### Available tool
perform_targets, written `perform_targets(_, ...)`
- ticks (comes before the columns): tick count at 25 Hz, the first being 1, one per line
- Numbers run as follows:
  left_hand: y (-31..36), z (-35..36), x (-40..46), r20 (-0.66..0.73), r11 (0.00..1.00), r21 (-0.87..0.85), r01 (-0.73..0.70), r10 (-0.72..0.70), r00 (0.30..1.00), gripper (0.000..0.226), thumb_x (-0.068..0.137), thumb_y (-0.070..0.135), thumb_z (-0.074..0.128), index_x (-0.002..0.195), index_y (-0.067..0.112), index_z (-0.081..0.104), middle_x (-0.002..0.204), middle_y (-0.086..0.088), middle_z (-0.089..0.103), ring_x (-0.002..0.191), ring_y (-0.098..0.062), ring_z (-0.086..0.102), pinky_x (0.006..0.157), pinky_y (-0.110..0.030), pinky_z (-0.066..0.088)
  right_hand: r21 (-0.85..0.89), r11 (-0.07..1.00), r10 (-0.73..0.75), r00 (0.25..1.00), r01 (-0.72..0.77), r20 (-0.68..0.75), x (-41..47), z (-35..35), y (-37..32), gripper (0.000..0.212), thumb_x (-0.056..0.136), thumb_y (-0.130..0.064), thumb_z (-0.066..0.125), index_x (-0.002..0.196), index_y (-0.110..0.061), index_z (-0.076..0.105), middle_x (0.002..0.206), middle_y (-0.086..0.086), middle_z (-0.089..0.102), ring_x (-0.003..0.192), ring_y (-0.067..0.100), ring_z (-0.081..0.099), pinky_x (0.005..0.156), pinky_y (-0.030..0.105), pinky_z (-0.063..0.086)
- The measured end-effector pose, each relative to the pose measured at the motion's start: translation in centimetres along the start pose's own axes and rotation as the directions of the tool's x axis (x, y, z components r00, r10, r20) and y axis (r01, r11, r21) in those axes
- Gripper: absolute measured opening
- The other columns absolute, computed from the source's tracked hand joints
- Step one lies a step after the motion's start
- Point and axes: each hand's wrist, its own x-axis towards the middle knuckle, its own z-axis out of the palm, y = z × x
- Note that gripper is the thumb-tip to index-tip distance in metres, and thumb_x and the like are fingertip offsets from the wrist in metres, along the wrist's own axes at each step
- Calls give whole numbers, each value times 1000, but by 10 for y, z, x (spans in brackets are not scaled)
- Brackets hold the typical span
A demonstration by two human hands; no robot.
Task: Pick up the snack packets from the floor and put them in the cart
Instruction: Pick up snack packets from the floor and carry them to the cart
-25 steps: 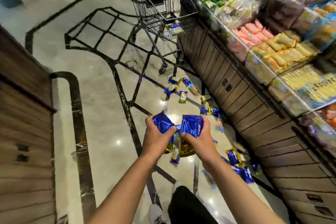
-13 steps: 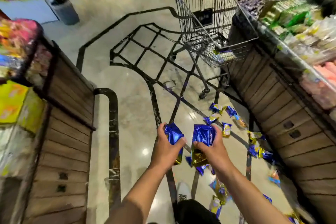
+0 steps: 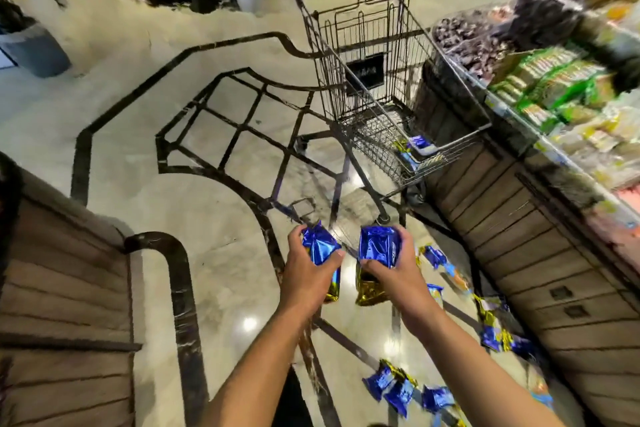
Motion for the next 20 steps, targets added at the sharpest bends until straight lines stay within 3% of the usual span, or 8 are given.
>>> perform_targets(6, 89, -18, 128, 145, 992, 96, -78, 64, 987, 80, 86, 34, 73, 147, 35, 22, 137, 2, 52, 112, -21, 59, 96, -44, 53, 44, 999, -6, 981, 15, -193, 95, 42, -72, 82, 83, -8, 74, 145, -32, 26, 112, -16, 56, 91, 2, 61, 68, 19, 49)
perform_targets(9, 122, -6, 189, 208, 979, 168, -116, 80, 975, 79, 85, 38, 73, 145, 36, 21, 143, -2, 50, 118, -25, 57, 98, -46, 50, 84, 996, 5, 966, 17, -258, 147, 47, -95, 85, 82, -10, 75, 145, -36, 25, 121, -11, 55, 100, 6, 60, 75, 23, 50)
perform_targets(12, 153, 16, 250, 272, 969, 209, -132, 72, 960, 78, 82, 41, 74, 141, 42, 21, 137, -2, 54, 111, -25, 61, 95, -49, 52, 148, 989, 38, 945, 11, -324, 207, 39, -108, 85, 82, -9, 75, 147, -33, 25, 120, -11, 54, 100, 1, 56, 73, 19, 45)
perform_targets(16, 206, 59, 334, 297, 947, 281, -153, 66, 953, 79, 83, 39, 75, 143, 36, 24, 136, 0, 55, 113, -22, 59, 100, -45, 49, 200, 980, 107, 902, -24, -418, 300, 13, -124, 84, 82, -8, 75, 147, -28, 27, 128, -2, 54, 95, 1, 55, 69, 14, 40)
perform_targets(20, 264, 96, 407, 339, 938, 279, -207, 105, 935, 82, 83, 39, 75, 147, 32, 24, 136, 3, 53, 114, -19, 56, 100, -37, 45, 216, 976, 120, 881, -21, -458, 381, -15, -159, 83, 81, -7, 76, 148, -21, 28, 133, -2, 51, 102, 9, 56, 78, 20, 43)
